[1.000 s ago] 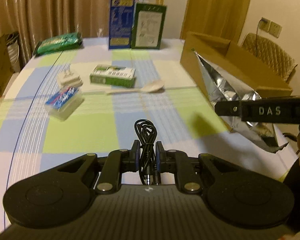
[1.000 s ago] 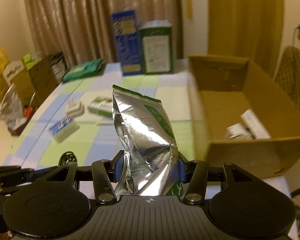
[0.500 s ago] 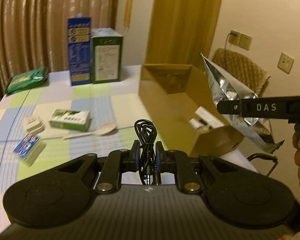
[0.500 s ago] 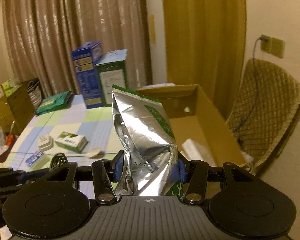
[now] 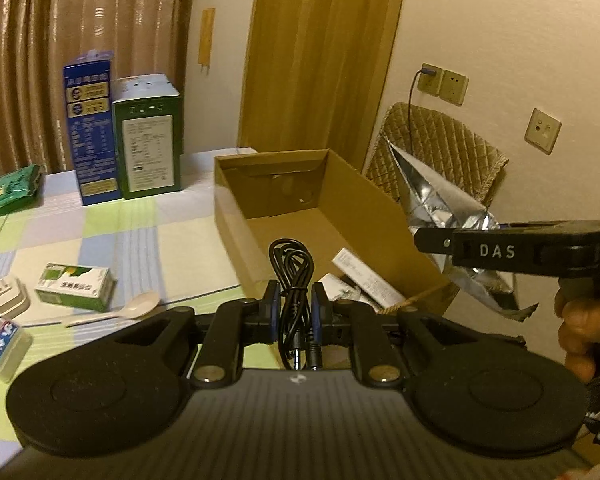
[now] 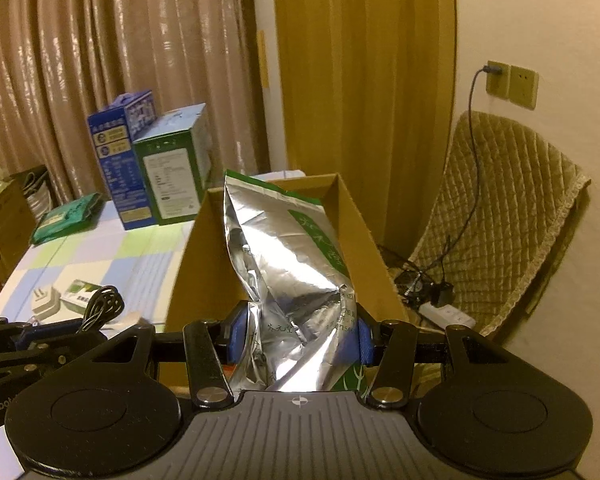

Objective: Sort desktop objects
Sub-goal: 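Open left tool over the cardboard box while right tool releases foil pouch inside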

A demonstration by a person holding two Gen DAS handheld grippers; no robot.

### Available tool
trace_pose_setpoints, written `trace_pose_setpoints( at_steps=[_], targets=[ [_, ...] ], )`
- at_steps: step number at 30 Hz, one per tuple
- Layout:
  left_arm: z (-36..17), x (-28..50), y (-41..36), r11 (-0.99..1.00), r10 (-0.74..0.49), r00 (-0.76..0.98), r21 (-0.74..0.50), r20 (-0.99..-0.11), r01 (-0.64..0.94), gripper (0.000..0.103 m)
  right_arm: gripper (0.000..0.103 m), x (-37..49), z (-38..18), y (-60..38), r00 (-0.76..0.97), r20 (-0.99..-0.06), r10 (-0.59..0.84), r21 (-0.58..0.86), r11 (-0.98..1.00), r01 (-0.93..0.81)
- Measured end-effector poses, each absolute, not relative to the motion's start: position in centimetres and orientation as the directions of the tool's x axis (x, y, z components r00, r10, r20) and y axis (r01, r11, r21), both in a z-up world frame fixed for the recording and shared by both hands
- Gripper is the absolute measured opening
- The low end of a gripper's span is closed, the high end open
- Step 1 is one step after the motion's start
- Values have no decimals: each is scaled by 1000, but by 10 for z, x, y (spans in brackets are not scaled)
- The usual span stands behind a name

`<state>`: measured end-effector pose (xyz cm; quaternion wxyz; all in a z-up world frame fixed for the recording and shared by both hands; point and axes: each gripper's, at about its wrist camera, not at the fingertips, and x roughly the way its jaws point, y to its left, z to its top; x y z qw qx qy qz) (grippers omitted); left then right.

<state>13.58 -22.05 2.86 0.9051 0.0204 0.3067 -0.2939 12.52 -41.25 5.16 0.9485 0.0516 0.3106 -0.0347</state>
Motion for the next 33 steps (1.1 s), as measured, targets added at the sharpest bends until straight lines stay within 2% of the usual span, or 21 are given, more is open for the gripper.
trace_pose_setpoints(
  at_steps=[22,23,24,26,33],
  targets=[
    [19,189,-277,802,-557,597,-186,-578,568,12,49,164,40,-437,782,-621,-41,96,987,127],
    [18,192,-279,803,-555,600,-184,-576,567,15,49,164,40,-438,783,-620,-42,96,987,129],
    [18,195,-280,805,-555,604,-185,-572,565,25,49,164,41,-439,784,-619,-44,96,987,131],
    [17,200,-279,808,-554,609,-191,-568,557,32,49,164,41,-441,784,-619,-45,97,986,133],
    [20,198,-260,830,-530,640,-186,-556,525,32,49,165,37,-438,780,-625,-34,108,986,130]
  ],
)
